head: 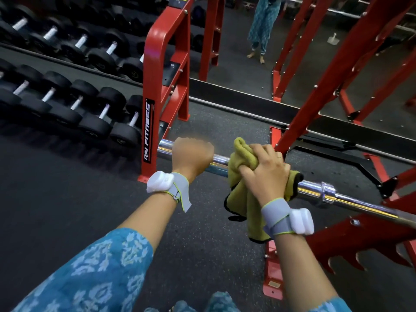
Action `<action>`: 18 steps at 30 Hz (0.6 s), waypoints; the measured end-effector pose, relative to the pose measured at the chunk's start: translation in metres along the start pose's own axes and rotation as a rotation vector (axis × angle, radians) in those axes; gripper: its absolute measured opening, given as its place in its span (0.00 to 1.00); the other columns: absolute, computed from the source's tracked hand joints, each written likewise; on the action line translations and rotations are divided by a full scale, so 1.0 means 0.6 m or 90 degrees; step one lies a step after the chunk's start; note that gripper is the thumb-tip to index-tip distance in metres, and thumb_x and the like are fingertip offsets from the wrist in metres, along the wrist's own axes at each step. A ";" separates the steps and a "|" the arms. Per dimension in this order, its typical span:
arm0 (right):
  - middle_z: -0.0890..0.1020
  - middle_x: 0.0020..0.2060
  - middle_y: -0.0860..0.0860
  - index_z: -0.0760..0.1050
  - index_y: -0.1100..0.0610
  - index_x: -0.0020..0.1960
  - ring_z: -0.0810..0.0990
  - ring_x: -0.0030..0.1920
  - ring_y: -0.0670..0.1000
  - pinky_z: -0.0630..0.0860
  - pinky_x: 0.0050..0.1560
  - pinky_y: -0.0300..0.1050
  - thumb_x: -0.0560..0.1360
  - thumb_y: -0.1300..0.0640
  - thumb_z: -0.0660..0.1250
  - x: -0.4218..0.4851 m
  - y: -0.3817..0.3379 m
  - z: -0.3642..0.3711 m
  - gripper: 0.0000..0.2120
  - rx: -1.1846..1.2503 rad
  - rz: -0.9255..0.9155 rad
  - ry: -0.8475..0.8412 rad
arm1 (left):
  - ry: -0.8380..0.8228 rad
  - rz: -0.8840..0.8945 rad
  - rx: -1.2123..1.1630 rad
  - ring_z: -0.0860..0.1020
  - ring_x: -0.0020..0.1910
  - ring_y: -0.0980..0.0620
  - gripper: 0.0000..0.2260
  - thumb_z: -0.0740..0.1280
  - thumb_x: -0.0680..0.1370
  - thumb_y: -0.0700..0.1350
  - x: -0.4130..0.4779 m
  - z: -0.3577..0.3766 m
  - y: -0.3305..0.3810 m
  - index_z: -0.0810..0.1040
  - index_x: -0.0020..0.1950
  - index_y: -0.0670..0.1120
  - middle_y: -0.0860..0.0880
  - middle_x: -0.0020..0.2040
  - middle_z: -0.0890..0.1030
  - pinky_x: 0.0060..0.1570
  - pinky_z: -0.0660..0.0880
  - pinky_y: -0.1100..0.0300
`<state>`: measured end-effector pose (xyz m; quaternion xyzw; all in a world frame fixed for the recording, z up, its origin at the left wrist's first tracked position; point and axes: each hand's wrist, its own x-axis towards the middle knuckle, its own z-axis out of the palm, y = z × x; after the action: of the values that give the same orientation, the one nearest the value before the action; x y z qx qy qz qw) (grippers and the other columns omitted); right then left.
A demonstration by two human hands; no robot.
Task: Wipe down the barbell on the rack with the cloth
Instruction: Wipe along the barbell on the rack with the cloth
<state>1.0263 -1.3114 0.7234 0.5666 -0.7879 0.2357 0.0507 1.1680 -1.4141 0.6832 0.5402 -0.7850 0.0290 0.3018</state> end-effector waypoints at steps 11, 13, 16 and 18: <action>0.75 0.50 0.53 0.75 0.52 0.56 0.72 0.53 0.59 0.64 0.48 0.52 0.64 0.40 0.53 0.035 -0.038 0.017 0.27 -0.026 -0.104 -0.099 | -0.060 0.024 0.036 0.77 0.27 0.42 0.23 0.53 0.72 0.52 0.006 -0.016 0.005 0.78 0.26 0.42 0.42 0.25 0.77 0.31 0.67 0.58; 0.77 0.47 0.52 0.77 0.51 0.53 0.74 0.50 0.60 0.64 0.44 0.51 0.62 0.42 0.55 0.027 -0.017 0.009 0.25 0.016 -0.131 -0.058 | -0.142 0.022 0.081 0.78 0.39 0.40 0.23 0.53 0.77 0.53 0.017 -0.018 0.006 0.80 0.36 0.41 0.41 0.35 0.80 0.37 0.64 0.56; 0.76 0.47 0.51 0.76 0.50 0.53 0.74 0.51 0.59 0.65 0.46 0.51 0.62 0.45 0.59 0.032 0.016 -0.010 0.22 0.022 -0.064 -0.077 | -0.242 0.026 0.089 0.77 0.42 0.41 0.19 0.57 0.78 0.54 0.037 -0.023 -0.006 0.73 0.35 0.43 0.45 0.33 0.73 0.35 0.64 0.57; 0.75 0.47 0.50 0.74 0.49 0.49 0.73 0.54 0.59 0.66 0.50 0.52 0.61 0.44 0.57 0.048 0.026 -0.018 0.19 0.032 0.022 -0.126 | -0.297 0.054 0.070 0.77 0.42 0.41 0.18 0.57 0.78 0.54 0.049 -0.021 -0.007 0.70 0.34 0.43 0.47 0.30 0.69 0.35 0.65 0.58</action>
<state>1.0001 -1.3280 0.7379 0.5744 -0.7926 0.1992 -0.0457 1.1706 -1.4356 0.7070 0.5144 -0.8528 -0.0413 0.0806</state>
